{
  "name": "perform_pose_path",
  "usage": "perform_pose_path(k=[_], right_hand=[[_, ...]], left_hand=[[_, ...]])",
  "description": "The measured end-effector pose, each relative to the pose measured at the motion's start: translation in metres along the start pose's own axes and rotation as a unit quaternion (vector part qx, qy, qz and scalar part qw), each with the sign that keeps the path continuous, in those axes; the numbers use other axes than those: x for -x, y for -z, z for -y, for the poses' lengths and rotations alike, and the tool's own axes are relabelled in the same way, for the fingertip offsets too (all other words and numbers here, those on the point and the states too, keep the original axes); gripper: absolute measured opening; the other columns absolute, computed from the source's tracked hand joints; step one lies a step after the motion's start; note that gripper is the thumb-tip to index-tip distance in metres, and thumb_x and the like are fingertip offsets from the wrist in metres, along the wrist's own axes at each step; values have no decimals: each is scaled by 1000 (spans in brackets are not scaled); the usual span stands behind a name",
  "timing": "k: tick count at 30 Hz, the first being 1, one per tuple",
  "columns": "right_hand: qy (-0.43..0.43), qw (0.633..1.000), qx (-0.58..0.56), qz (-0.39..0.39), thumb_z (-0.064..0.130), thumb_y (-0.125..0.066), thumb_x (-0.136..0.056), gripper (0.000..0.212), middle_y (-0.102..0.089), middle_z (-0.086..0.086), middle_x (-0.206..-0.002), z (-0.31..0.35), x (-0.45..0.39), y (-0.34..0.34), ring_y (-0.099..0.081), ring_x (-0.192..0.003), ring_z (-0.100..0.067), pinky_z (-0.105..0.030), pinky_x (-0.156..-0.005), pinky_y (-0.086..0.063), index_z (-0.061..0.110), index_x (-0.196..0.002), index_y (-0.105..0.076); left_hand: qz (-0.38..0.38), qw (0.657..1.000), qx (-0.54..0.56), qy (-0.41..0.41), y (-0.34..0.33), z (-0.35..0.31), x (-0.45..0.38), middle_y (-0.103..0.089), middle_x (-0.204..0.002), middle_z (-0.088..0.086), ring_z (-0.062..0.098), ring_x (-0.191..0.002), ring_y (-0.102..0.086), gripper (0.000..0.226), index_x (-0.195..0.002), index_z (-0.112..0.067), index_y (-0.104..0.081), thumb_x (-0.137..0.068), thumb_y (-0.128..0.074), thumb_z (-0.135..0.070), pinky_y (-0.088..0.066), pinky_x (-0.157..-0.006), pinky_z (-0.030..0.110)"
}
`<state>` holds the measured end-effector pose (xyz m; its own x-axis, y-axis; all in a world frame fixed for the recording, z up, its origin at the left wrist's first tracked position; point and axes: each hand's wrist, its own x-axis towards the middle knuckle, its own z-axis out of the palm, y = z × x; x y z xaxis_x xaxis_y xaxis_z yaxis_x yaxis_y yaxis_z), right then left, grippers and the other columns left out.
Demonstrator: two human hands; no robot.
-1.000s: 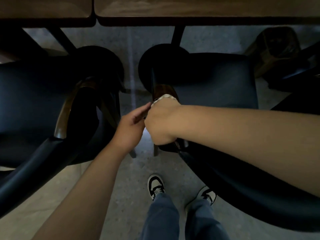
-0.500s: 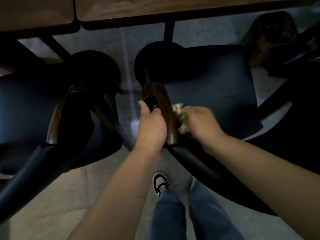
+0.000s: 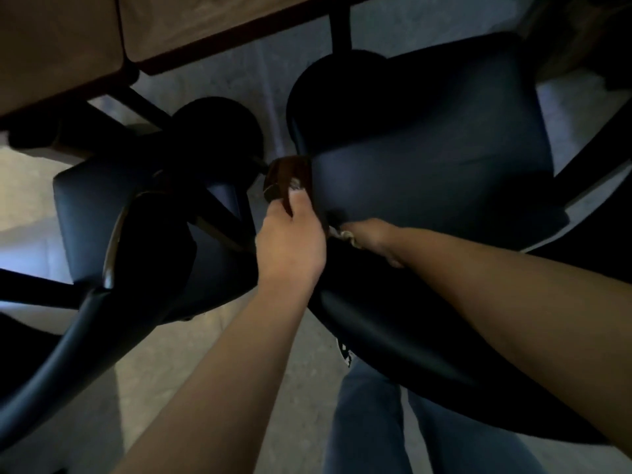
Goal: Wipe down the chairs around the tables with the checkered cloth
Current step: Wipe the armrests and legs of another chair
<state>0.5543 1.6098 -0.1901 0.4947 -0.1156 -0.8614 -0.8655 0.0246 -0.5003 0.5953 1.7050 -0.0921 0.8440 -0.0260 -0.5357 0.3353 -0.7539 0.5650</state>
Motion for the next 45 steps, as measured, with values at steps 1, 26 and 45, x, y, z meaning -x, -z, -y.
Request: perform_pose_path(k=[1, 26, 45], right_hand=[[-1, 1000, -21, 20, 33, -49, -94, 27, -61, -10, -84, -2, 0, 0, -55, -67, -18, -24, -63, -43, 12, -89, -65], [283, 929, 223, -89, -2, -47, -79, 27, -65, -11, -95, 2, 132, -3, -59, -91, -29, -28, -74, -45, 2, -96, -67], [272, 917, 276, -98, -5, -56, -77, 47, -61, -13, -119, -19, 168, 11, -57, -107, -32, -40, -86, -50, 10, -121, -61]], left_hand=[[-3, 1000, -23, -12, -1, 1, -1, -54, -85, -2, 28, -90, -60, 43, -115, -18, -54, -100, -28, -49, -52, -86, 44], [-27, 997, -79, -6, -2, 3, -6, -53, -103, 6, 25, -95, -52, 49, -131, -12, -50, -101, -30, -45, -34, -79, 29], [-102, 990, -100, -5, -11, 6, 55, -54, -134, 14, 39, -113, -56, 49, -149, -26, -27, -100, -32, -29, -43, -90, 43]])
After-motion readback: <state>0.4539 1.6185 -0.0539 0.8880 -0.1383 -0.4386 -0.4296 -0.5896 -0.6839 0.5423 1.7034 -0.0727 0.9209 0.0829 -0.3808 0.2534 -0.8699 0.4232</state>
